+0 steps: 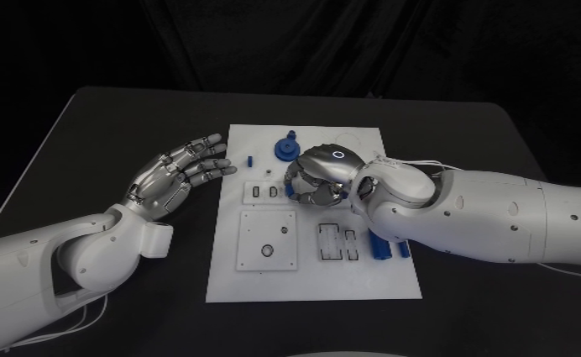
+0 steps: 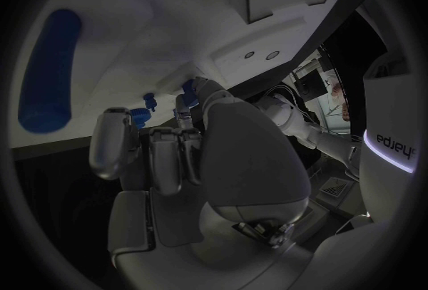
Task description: Assemble the parts on the task board
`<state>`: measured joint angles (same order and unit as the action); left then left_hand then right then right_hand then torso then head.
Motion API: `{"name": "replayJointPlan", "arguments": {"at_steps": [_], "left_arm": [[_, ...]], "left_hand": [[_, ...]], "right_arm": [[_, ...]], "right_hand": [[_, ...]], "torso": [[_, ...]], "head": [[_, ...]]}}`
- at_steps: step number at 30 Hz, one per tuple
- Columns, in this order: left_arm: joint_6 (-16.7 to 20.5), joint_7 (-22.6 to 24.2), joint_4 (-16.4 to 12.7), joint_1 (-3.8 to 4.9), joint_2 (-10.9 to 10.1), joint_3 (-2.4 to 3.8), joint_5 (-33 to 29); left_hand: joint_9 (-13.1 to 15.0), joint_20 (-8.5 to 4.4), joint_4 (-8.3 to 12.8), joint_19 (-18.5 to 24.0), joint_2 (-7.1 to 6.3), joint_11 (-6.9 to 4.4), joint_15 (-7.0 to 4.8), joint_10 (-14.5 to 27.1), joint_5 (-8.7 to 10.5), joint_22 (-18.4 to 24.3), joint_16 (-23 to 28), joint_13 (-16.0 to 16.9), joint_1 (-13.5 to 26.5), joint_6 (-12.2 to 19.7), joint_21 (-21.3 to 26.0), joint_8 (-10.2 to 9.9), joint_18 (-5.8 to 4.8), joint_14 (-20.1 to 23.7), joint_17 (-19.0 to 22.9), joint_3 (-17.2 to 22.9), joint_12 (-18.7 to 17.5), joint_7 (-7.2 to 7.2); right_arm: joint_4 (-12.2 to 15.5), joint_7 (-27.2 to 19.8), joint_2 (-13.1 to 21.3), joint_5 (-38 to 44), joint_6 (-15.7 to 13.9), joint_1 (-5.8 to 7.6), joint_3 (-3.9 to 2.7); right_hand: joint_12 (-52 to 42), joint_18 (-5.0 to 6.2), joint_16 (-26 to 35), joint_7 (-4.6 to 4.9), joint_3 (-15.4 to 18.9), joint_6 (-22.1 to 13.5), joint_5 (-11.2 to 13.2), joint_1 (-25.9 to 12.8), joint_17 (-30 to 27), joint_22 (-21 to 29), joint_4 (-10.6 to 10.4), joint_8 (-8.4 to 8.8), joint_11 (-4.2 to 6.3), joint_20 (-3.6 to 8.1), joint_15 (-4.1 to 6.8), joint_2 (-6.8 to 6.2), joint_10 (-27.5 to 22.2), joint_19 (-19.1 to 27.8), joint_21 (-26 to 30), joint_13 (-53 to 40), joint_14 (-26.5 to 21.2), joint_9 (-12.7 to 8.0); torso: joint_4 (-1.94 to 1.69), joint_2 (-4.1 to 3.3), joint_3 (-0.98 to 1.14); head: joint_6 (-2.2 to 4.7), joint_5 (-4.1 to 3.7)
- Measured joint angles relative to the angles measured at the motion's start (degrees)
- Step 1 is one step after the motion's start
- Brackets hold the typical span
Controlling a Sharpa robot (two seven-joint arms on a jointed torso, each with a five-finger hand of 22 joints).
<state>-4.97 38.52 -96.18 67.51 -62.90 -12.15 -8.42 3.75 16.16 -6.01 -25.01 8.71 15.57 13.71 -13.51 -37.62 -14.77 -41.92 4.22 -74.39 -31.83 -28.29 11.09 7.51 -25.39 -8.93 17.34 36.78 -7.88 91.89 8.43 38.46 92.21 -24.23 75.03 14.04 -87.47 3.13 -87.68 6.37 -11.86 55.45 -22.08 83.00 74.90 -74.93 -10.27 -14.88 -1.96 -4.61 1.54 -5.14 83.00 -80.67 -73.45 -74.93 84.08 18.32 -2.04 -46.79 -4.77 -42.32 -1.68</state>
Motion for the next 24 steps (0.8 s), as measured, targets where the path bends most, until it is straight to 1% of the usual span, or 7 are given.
{"name": "replayJointPlan", "arguments": {"at_steps": [4,9,12,13,15,18,24], "left_arm": [[-0.02,-0.04,0.02,0.0,0.0,0.0,-0.01],[-0.05,-0.1,0.04,0.0,0.0,0.0,-0.02],[-0.06,-0.14,0.07,0.0,0.0,0.0,-0.02],[-0.07,-0.15,0.07,0.0,0.0,0.0,-0.02],[-0.09,-0.17,0.09,0.0,0.0,0.0,-0.02],[-0.12,-0.21,0.15,0.0,0.0,0.0,-0.03],[-0.18,-0.27,0.24,0.0,0.11,0.0,-0.04]], "left_hand": [[0.0,0.0,0.0,0.0,0.0,0.0,0.0,0.0,0.0,0.0,0.0,0.0,0.0,0.0,0.0,0.0,0.0,0.0,0.0,0.0,0.0,0.0],[0.0,0.0,0.0,0.0,0.0,0.0,0.0,0.0,0.0,0.0,0.0,0.0,0.0,0.0,0.0,0.0,0.0,0.0,0.0,0.0,0.0,0.0],[0.0,0.0,0.0,0.0,0.0,0.0,0.0,0.0,0.0,0.0,0.0,0.0,0.0,0.0,0.0,0.0,0.0,0.0,0.0,0.0,0.0,0.0],[0.0,0.0,0.0,0.0,0.0,0.0,0.0,0.0,0.0,0.0,0.0,0.0,0.0,0.0,0.0,0.0,0.0,0.0,0.0,0.0,0.0,0.0],[0.0,0.0,0.0,0.0,0.0,0.0,0.0,0.0,0.0,0.0,0.0,0.0,0.0,0.0,0.0,0.0,0.0,0.0,0.0,0.0,0.0,0.0],[0.0,0.0,0.0,0.0,0.0,0.0,0.0,0.0,0.0,0.0,0.0,0.0,0.0,0.0,0.0,0.0,-0.01,0.0,0.0,0.0,0.0,0.0],[0.0,0.0,0.17,0.0,-0.23,0.0,0.0,0.0,0.0,0.0,-0.22,-0.01,0.23,0.0,0.0,0.0,0.0,0.0,-0.01,0.17,0.0,0.0]], "right_arm": [[-0.13,0.16,-0.1,0.51,0.0,-0.05,0.0],[-0.2,0.55,-0.17,1.37,0.08,-0.09,0.04],[-0.31,0.96,-0.19,1.87,0.34,-0.17,0.09],[-0.32,1.08,-0.19,1.99,0.42,-0.19,0.09],[-0.32,1.33,-0.2,2.25,0.57,-0.19,0.09],[-0.34,1.64,-0.24,2.55,0.75,-0.19,0.08],[-0.43,2.05,-0.31,2.89,1.02,-0.19,0.01]], "right_hand": [[0.0,0.0,0.0,0.34,0.0,-1.6,1.5,-0.41,0.0,0.0,-0.01,0.01,-0.2,-0.2,-0.18,0.32,-0.2,0.2,0.55,0.0,-0.19,1.14],[0.0,0.0,0.09,0.62,-0.01,-2.93,2.95,-0.87,0.0,0.01,0.0,0.76,-0.41,-0.43,-0.18,0.17,-0.41,0.43,0.98,0.01,-0.2,0.85],[0.0,0.19,0.49,0.76,0.14,-4.21,4.92,-1.31,0.0,0.01,0.16,1.23,-0.61,-0.62,-0.18,-0.28,-0.61,0.62,1.67,0.01,-0.2,0.63],[0.0,0.95,0.49,0.83,0.14,-4.28,5.5,-1.31,0.0,0.01,0.16,1.23,-0.61,-0.62,-0.28,-0.28,-0.61,0.62,1.67,0.01,-0.1,0.63],[0.0,0.93,0.49,0.83,0.14,-4.28,6.03,-1.46,0.0,0.01,0.16,1.23,-0.61,-0.62,-0.34,-0.44,-0.61,0.62,1.67,0.01,-0.04,0.63],[0.0,0.94,0.49,0.87,1.03,-6.05,9.03,-2.07,0.0,0.01,-0.09,1.57,-0.4,-0.82,-0.34,-1.04,-0.82,0.82,2.01,0.01,-0.04,0.61],[0.0,0.93,0.78,1.03,1.81,-8.63,11.51,-2.28,0.0,0.02,-0.39,2.47,-0.41,-0.82,-0.34,-1.25,-1.24,0.82,2.45,0.01,-0.04,0.31]], "torso": [[-0.03,0.0,0.0],[-0.06,0.03,0.0],[-0.06,0.06,-0.01],[-0.07,0.06,-0.02],[-0.06,0.09,-0.03],[-0.05,0.12,-0.04],[-0.05,0.12,-0.04]], "head": [[0.0,-0.04],[-0.04,-0.08],[-0.1,-0.1],[-0.16,-0.12],[-0.18,-0.14],[-0.25,-0.15],[-0.31,-0.3]]}}
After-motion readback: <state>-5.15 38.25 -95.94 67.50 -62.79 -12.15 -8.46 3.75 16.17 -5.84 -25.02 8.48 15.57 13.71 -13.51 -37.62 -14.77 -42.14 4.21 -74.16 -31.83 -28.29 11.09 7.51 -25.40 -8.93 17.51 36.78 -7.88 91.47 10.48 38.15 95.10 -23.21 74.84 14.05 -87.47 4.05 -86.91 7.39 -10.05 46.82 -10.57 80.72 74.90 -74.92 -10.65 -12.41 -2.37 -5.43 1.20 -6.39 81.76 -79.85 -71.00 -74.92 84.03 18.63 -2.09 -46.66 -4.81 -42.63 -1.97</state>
